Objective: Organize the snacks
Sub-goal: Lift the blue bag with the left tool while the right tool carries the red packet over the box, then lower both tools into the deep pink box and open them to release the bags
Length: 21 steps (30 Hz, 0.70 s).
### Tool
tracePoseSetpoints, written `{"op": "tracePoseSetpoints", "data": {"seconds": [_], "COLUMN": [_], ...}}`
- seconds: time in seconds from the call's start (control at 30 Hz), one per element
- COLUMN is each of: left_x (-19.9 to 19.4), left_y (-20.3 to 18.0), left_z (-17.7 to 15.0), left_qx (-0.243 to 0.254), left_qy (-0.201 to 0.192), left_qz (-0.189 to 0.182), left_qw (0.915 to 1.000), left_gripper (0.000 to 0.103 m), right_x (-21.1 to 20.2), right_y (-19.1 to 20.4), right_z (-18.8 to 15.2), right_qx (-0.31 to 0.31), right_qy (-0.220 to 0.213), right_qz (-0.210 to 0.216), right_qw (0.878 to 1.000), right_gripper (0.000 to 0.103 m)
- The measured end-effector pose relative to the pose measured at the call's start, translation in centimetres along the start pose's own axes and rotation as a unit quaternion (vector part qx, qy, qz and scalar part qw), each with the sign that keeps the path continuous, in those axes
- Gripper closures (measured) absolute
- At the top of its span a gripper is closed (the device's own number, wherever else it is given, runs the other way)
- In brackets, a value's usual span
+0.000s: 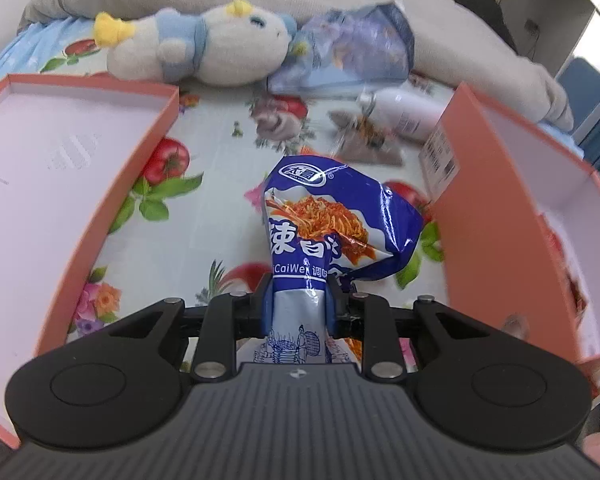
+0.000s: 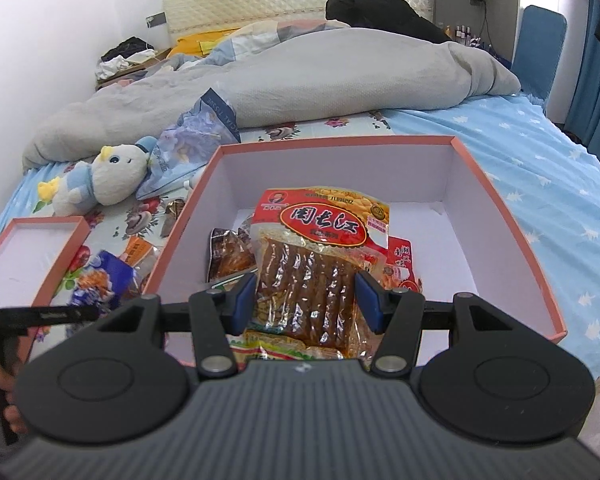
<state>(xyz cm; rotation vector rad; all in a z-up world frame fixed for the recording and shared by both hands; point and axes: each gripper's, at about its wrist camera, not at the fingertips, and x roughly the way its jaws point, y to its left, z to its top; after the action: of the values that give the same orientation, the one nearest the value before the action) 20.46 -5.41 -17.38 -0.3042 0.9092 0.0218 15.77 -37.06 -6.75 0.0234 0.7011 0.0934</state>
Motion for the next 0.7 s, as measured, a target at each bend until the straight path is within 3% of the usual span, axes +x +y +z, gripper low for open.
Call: {"op": "tracePoseSetpoints", "data": {"seconds": [0.23,0.47,0.7], "left_x": [-4.1,-7.0,-6.9], "left_y": [-2.4,-8.4,-15.0], "left_z": [3.0,6.5,7.9], "left_qx": [-0.006,0.016,0.053], "left_qy": [-0.041,-0.081,-0.075], "left_qz": [-0.014,-0.083,-0.147], "left_qw": [0.9990,0.9931,0.9849], "left_gripper": [0.075,0.075,0.074], "right_x": [0.2,1.0,0.8], "right_y": [0.0,-0.6,-2.5], "right_z": [0.5,1.7,3.5], "right_qx": [-0.004,0.005,-0.003], "right_qy": [-0.008,-0.021,-0.040], "right_qz": [0.001,-0.001,-0.026], "right_qw": [1.000,1.000,0.999], "right_gripper": [0.047,0.047,0.047]}}
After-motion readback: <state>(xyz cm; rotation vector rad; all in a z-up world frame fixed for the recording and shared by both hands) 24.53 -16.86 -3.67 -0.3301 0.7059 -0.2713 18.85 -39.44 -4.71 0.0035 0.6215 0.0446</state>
